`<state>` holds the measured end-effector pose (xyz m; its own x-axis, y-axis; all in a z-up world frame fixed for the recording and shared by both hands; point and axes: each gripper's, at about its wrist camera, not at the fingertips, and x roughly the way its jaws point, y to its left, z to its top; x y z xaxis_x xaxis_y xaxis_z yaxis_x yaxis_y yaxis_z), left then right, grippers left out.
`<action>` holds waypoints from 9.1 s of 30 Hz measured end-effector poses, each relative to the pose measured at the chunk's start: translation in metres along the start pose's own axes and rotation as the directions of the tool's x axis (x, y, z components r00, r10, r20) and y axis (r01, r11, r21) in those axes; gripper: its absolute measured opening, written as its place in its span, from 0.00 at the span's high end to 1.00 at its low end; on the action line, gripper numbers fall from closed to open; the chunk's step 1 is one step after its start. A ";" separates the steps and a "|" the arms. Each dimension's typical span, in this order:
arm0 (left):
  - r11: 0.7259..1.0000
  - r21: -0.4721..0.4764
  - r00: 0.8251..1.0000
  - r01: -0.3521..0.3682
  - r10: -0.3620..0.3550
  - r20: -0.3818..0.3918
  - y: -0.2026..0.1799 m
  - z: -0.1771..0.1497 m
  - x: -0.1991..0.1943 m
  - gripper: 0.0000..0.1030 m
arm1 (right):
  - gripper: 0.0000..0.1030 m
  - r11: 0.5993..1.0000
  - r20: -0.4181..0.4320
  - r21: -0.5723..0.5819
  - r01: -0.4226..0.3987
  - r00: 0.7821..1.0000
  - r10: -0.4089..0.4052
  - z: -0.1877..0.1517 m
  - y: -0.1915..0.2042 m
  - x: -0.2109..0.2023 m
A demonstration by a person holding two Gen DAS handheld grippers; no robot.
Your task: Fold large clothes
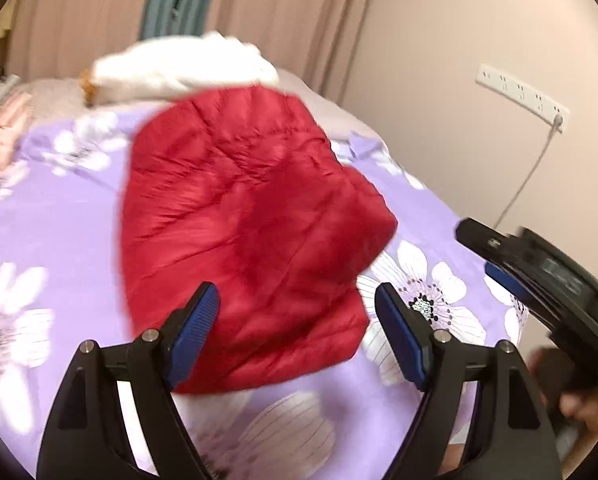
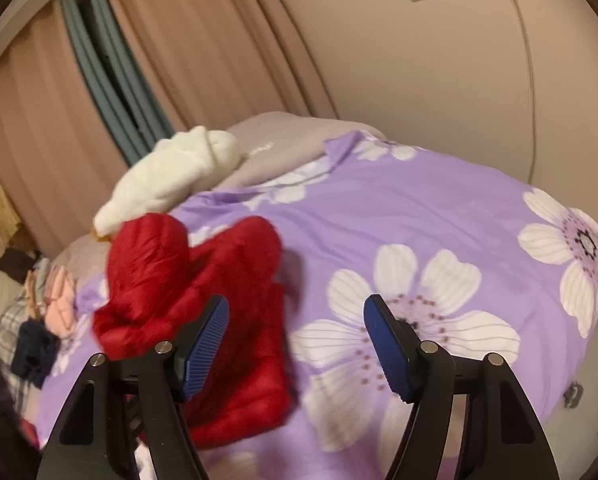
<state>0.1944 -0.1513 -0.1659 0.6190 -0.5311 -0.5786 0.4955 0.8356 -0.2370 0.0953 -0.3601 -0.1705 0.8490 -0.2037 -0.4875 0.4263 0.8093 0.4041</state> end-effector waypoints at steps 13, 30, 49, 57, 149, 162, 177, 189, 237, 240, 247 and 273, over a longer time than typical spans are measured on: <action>0.944 -0.276 0.976 -0.179 0.205 0.068 0.099 -0.001 -0.052 0.36 | 0.15 0.969 -0.123 -0.196 -0.151 0.984 0.129 -0.001 0.115 0.046; 0.899 -0.344 0.959 -0.270 0.283 -0.014 0.108 -0.019 -0.014 0.36 | 0.64 0.951 -0.158 -0.200 0.234 0.950 -0.268 -0.072 0.029 0.113; 0.886 -0.321 0.932 -0.336 0.362 0.024 0.109 0.007 -0.012 0.36 | 0.29 0.997 -0.159 0.048 0.057 0.986 -0.049 -0.024 0.005 0.060; 0.878 -0.353 0.922 -0.323 0.376 0.092 0.116 0.060 0.016 0.49 | 0.50 0.998 0.082 -0.049 0.027 0.996 -0.023 0.039 0.060 0.039; 0.808 -0.411 0.890 -0.422 0.457 -0.016 0.123 0.039 0.208 0.17 | 0.37 0.986 0.085 -0.076 0.151 0.986 -0.145 0.003 0.037 0.243; 0.803 -0.426 0.894 -0.417 0.448 -0.030 0.127 0.040 0.205 0.11 | 0.33 0.988 0.084 -0.065 0.140 0.987 -0.135 0.002 0.037 0.242; 0.813 -0.550 0.969 -0.193 0.070 -0.237 0.143 0.060 0.116 0.05 | 0.12 0.979 -0.338 0.201 0.010 0.939 0.060 0.026 0.001 0.198; 0.845 -0.528 0.993 -0.081 0.026 -0.111 0.134 0.066 0.046 0.04 | 0.12 0.971 -0.358 0.240 0.008 0.930 0.080 0.037 0.013 0.154; 0.904 -0.347 0.920 0.248 -0.332 -0.207 0.121 0.061 0.108 0.22 | 0.51 0.801 -0.348 0.302 -0.518 0.722 0.598 0.007 0.033 0.155; 0.912 -0.314 0.937 0.265 -0.320 -0.138 0.120 0.073 0.069 0.22 | 0.51 0.770 -0.313 0.266 -0.580 0.704 0.638 0.022 0.050 0.121; 0.925 -0.246 0.954 0.289 -0.300 -0.008 0.125 0.099 -0.006 0.22 | 0.52 0.711 -0.235 0.201 -0.674 0.671 0.703 0.053 0.067 0.056; 0.955 -0.215 0.976 0.203 -0.179 0.127 0.136 0.085 -0.062 0.23 | 0.51 0.626 -0.241 0.122 -0.770 0.589 0.772 0.065 0.119 0.054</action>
<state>0.2751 -0.0166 -0.0957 0.5927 -0.6854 -0.4230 0.4683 0.7205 -0.5114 0.2121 -0.3108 -0.0989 0.7538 0.6369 -0.1615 -0.3487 0.5961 0.7232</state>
